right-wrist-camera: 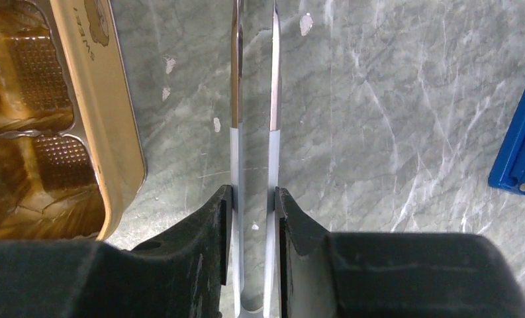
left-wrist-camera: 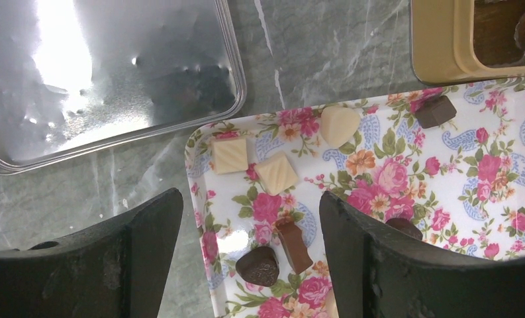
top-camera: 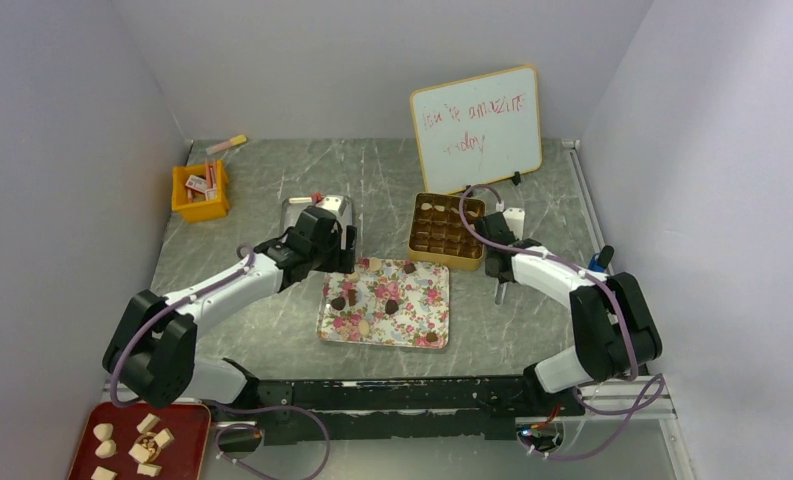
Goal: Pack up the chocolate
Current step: Adjust the clamp at the center of the board.
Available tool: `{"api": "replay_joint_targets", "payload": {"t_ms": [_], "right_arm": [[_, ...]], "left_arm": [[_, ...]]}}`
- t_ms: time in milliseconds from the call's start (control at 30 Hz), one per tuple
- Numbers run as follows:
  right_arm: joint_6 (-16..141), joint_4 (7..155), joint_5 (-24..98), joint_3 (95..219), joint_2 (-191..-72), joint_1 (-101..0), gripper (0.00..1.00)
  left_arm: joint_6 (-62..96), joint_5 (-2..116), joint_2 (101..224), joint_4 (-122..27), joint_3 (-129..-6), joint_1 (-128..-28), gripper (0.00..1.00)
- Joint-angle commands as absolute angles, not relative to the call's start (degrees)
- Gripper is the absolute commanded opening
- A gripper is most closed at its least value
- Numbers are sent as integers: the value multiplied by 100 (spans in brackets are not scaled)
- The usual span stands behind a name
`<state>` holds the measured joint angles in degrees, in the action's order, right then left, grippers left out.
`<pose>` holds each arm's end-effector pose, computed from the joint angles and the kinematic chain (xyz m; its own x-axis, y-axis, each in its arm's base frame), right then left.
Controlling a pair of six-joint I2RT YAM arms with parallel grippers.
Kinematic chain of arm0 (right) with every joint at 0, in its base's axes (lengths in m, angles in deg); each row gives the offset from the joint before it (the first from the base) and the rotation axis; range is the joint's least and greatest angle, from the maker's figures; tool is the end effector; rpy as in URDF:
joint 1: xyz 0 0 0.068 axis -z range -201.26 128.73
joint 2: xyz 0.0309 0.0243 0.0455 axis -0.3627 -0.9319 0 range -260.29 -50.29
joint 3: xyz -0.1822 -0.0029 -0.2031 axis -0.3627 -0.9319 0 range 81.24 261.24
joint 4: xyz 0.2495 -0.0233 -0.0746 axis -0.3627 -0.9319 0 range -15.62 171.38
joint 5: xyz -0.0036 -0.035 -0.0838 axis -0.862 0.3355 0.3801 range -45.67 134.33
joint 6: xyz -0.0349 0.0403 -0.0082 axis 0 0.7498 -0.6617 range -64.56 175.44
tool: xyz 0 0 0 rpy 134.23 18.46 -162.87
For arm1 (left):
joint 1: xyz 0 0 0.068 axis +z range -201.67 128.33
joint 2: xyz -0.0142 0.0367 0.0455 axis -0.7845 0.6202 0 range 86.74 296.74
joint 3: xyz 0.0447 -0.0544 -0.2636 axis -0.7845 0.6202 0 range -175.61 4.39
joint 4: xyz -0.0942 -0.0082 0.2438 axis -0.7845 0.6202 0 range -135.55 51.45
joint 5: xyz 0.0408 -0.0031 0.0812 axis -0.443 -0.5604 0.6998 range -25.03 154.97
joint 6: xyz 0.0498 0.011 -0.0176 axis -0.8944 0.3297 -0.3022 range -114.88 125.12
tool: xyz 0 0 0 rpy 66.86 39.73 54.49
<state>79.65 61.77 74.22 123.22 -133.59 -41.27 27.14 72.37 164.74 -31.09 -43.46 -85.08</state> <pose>0.2539 0.0735 0.1673 -0.7775 0.0953 -0.6217 0.2738 0.9411 -0.1981 0.2403 -0.1530 0.2238 -0.7194 0.0292 -0.6940 0.2155 0.9592 -0.1830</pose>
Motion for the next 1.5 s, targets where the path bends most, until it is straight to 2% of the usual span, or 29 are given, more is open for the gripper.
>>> {"api": "replay_joint_targets", "payload": {"t_ms": [0,400,467,533,633,767,933,1467], "right_arm": [[8151,5826,7499,12683,-13548,-4065,0],[8293,5602,7410,12817,-13950,-3995,16],[8311,5591,7359,12818,-13974,-3969,24],[8313,5584,7327,12818,-13997,-3931,25],[8330,5566,7291,12818,-14026,-3900,35],[8343,5634,7125,12793,-14037,-3851,39],[8339,5703,6926,12750,-14021,-3758,48],[8381,5914,6656,12763,-14194,-3596,46]], "left_arm": [[2785,7118,16576,-3420,-4394,-8531,80],[2693,7200,16733,-3430,-4509,-8521,80],[2692,7207,16755,-3452,-4507,-8524,80],[2692,7201,16775,-3455,-4517,-8519,80],[2692,7187,16808,-3476,-4518,-8524,80],[2693,7182,16850,-3483,-4533,-8522,80],[2692,7158,16907,-3509,-4561,-8524,80],[2677,7127,17069,-3547,-4666,-8523,80]]}}
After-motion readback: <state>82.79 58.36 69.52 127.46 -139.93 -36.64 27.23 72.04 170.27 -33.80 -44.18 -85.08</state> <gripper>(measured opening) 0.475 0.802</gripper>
